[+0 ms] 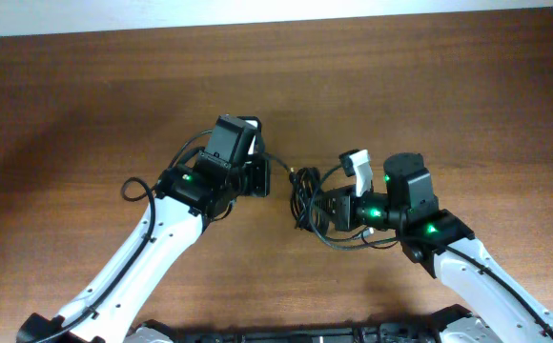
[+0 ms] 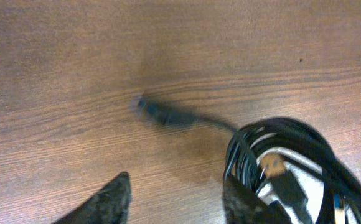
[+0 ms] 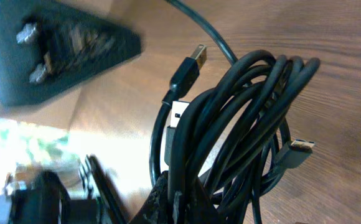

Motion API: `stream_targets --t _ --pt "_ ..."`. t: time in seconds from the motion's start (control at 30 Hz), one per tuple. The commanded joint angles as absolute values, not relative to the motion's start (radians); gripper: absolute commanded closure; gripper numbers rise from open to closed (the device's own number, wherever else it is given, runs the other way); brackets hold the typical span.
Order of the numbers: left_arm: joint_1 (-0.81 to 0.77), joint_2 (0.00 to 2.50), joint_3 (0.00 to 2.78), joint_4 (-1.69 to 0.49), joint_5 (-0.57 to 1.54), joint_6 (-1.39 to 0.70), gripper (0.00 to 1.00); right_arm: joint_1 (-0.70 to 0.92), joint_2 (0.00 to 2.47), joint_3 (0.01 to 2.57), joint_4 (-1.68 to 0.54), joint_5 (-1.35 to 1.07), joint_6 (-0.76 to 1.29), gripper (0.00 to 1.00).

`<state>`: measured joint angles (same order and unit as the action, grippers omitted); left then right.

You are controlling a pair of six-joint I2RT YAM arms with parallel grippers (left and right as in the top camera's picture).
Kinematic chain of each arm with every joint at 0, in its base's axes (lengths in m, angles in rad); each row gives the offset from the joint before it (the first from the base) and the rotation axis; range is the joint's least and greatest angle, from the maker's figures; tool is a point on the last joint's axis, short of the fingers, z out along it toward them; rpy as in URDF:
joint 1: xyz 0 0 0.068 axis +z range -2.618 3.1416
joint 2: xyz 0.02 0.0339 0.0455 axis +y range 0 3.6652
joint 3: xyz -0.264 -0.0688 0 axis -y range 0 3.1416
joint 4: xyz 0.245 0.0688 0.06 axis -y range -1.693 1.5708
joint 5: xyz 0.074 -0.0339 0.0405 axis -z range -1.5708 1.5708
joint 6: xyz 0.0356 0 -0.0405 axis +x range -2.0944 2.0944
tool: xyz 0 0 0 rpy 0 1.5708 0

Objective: Untangle cables

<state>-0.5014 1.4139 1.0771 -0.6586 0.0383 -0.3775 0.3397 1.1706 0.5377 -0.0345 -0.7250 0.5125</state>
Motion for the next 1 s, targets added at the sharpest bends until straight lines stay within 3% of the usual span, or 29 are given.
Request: stream_targets --t 0.0,0.1,0.13,0.17,0.2,0.23,0.3,0.47,0.57,0.7,0.8,0.97 --pt "-0.495 1.408 1.090 -0.710 0.051 -0.401 0.39 0.333 1.168 0.542 0.019 -0.627 0.702 0.96" --pt "-0.494 1.408 1.090 -0.817 -0.060 -0.654 0.24 0.333 1.168 0.542 0.126 -0.616 0.879 0.96" --pt "-0.495 1.408 1.080 -0.816 -0.036 -0.723 0.10 0.334 1.168 0.542 0.161 -0.616 0.913 0.96" --pt "-0.495 1.408 1.076 -0.812 -0.023 -0.725 0.10 0.334 1.168 0.542 0.165 -0.616 0.914 0.96" --pt "-0.496 1.408 1.073 -0.795 -0.022 -0.655 0.24 0.334 1.168 0.542 0.161 -0.616 0.915 0.96" --pt "-0.497 1.407 1.064 -0.753 -0.007 -0.458 0.28 0.334 1.168 0.542 0.156 -0.616 0.919 0.96" --pt "-0.497 1.407 1.053 -0.719 0.052 -0.244 0.19 0.333 1.168 0.542 0.146 -0.617 0.927 0.96" --pt "-0.493 1.407 0.989 -0.695 0.455 0.250 0.23 0.333 1.168 0.542 0.146 -0.645 1.084 0.96" --pt "-0.495 1.407 0.919 -0.595 0.456 0.252 0.33 0.333 1.168 0.542 0.146 -0.673 1.087 0.96" --pt "-0.495 1.407 0.883 -0.533 0.490 0.247 0.36 0.333 1.168 0.542 0.146 -0.681 1.087 0.96" --pt "-0.495 1.407 0.882 -0.481 0.495 0.207 0.48 0.333 1.168 0.542 0.146 -0.698 1.087 0.96" --pt "-0.495 1.408 0.871 -0.448 0.471 0.188 0.52 0.333 1.168 0.542 0.146 -0.744 1.087 0.96"
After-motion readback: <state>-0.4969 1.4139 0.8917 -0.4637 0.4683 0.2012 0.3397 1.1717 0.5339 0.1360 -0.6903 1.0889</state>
